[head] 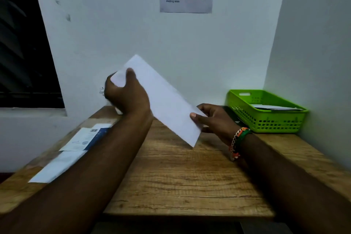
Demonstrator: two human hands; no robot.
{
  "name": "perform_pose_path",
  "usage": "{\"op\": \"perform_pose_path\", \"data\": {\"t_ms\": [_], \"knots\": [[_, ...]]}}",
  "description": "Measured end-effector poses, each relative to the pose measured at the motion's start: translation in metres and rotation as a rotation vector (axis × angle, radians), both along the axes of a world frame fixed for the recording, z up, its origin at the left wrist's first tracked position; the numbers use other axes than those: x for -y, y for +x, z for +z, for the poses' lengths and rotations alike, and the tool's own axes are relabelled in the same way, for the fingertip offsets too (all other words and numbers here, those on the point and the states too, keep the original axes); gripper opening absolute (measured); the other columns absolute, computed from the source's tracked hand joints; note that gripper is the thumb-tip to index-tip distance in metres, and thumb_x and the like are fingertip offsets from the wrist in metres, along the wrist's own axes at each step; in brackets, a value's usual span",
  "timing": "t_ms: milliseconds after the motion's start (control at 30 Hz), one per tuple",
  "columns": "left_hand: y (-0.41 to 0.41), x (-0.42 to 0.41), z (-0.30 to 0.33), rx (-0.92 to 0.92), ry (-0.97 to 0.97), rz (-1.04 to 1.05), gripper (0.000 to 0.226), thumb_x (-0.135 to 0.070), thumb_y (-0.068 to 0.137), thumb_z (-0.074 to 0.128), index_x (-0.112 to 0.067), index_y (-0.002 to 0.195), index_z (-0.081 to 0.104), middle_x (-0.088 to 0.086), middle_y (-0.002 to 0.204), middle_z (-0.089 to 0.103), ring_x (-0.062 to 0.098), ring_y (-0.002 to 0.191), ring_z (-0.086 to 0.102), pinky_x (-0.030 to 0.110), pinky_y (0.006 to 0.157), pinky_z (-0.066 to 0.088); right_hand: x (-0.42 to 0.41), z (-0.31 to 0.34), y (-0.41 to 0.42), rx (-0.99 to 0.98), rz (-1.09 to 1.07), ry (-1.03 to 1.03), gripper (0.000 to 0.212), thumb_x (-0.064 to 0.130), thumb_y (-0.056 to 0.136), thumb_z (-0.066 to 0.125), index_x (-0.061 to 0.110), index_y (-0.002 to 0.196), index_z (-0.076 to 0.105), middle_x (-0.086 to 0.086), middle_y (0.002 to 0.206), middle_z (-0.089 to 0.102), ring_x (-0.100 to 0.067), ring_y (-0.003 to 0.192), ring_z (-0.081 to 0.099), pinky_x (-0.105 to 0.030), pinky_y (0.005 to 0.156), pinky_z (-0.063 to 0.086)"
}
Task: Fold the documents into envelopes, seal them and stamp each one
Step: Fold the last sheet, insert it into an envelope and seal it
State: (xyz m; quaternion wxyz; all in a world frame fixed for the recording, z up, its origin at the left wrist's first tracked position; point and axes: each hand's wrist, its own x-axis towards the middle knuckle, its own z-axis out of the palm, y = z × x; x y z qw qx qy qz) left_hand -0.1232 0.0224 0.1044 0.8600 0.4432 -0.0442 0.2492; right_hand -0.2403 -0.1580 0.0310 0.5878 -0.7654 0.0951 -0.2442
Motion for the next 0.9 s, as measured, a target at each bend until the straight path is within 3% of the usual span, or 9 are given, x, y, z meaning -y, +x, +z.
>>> {"op": "perform_pose_path", "data": {"t_ms": [133,200,267,367,433,600,733,833,900], "knots": [[0.028,-0.026,-0.031,-0.292,-0.001,-0.259,0.014,-0.010,0.081,0.076,-0.004,0.092,0.069,0.006,0.085,0.074,0.025,0.082,0.075,0.034,0.065,0.063,0.006,0.005,-0.003,0.115,-0.117,0.121,0.019,0.010,0.087,0.075,0.005,0.103,0.067,-0.011,0.087,0.070,-0.013,0.062,0.067,-0.023,0.045,0.050],[0.041,-0.040,-0.048,-0.411,0.162,-0.477,0.014,-0.009,0.085,0.076,-0.007,0.093,0.066,0.009,0.087,0.070,0.023,0.075,0.070,0.034,0.064,0.060,0.017,0.000,0.001,0.103,-0.249,0.010,0.018,0.011,0.082,0.080,0.008,0.096,0.068,-0.011,0.085,0.070,-0.016,0.064,0.066,-0.024,0.046,0.049],[0.062,-0.054,-0.068,-0.345,0.558,-0.532,0.017,-0.016,0.082,0.080,-0.010,0.094,0.068,0.012,0.090,0.072,0.023,0.070,0.067,0.033,0.059,0.057,0.030,-0.009,0.006,0.013,-0.391,-0.262,0.023,0.020,0.076,0.086,0.020,0.089,0.068,-0.006,0.086,0.071,-0.015,0.072,0.063,-0.026,0.060,0.051],[0.077,-0.064,-0.086,-0.183,1.285,-0.388,0.024,-0.028,0.068,0.089,-0.013,0.075,0.072,0.005,0.075,0.073,0.021,0.073,0.070,0.033,0.064,0.054,0.034,-0.016,0.009,-0.177,-0.485,-0.545,0.037,0.033,0.069,0.090,0.027,0.095,0.065,0.000,0.084,0.065,-0.012,0.074,0.059,-0.024,0.062,0.044],[0.078,-0.064,-0.090,-0.135,1.504,-0.285,0.027,-0.028,0.069,0.089,-0.015,0.062,0.067,0.000,0.065,0.068,0.017,0.070,0.067,0.029,0.059,0.047,0.032,-0.018,0.010,-0.219,-0.457,-0.574,0.043,0.033,0.067,0.091,0.024,0.100,0.065,0.002,0.091,0.066,-0.013,0.082,0.061,-0.024,0.069,0.044],[0.076,-0.063,-0.086,-0.066,1.637,-0.200,0.037,-0.038,0.068,0.091,-0.026,0.085,0.062,-0.006,0.091,0.064,0.018,0.091,0.064,0.040,0.084,0.057,0.028,-0.020,0.009,-0.290,-0.424,-0.791,0.029,0.037,0.070,0.088,0.028,0.091,0.071,0.006,0.097,0.065,-0.012,0.098,0.061,-0.023,0.080,0.045],[0.078,-0.053,-0.072,0.049,1.737,-0.200,0.042,-0.024,0.059,0.091,-0.030,0.086,0.060,-0.006,0.095,0.062,0.019,0.090,0.063,0.038,0.078,0.057,0.024,-0.013,0.007,-0.311,-0.442,-0.929,0.020,0.046,0.072,0.082,0.029,0.078,0.074,0.012,0.089,0.070,-0.009,0.092,0.063,-0.032,0.080,0.054],[0.084,-0.025,-0.062,0.141,1.662,-0.259,0.035,-0.012,0.064,0.087,-0.026,0.087,0.065,-0.005,0.089,0.067,0.014,0.081,0.064,0.033,0.071,0.057,0.020,-0.011,0.005,-0.340,-0.368,-0.967,0.019,0.045,0.077,0.078,0.028,0.086,0.077,0.015,0.084,0.069,-0.003,0.083,0.060,-0.021,0.067,0.044],[0.092,0.000,-0.058,0.198,1.557,-0.300,0.032,-0.008,0.072,0.084,-0.019,0.097,0.068,-0.001,0.095,0.068,0.014,0.081,0.066,0.028,0.064,0.053,0.020,-0.013,0.006,-0.359,-0.326,-0.958,0.017,0.045,0.079,0.077,0.029,0.086,0.078,0.017,0.081,0.066,0.001,0.077,0.057,-0.019,0.062,0.038]]}}
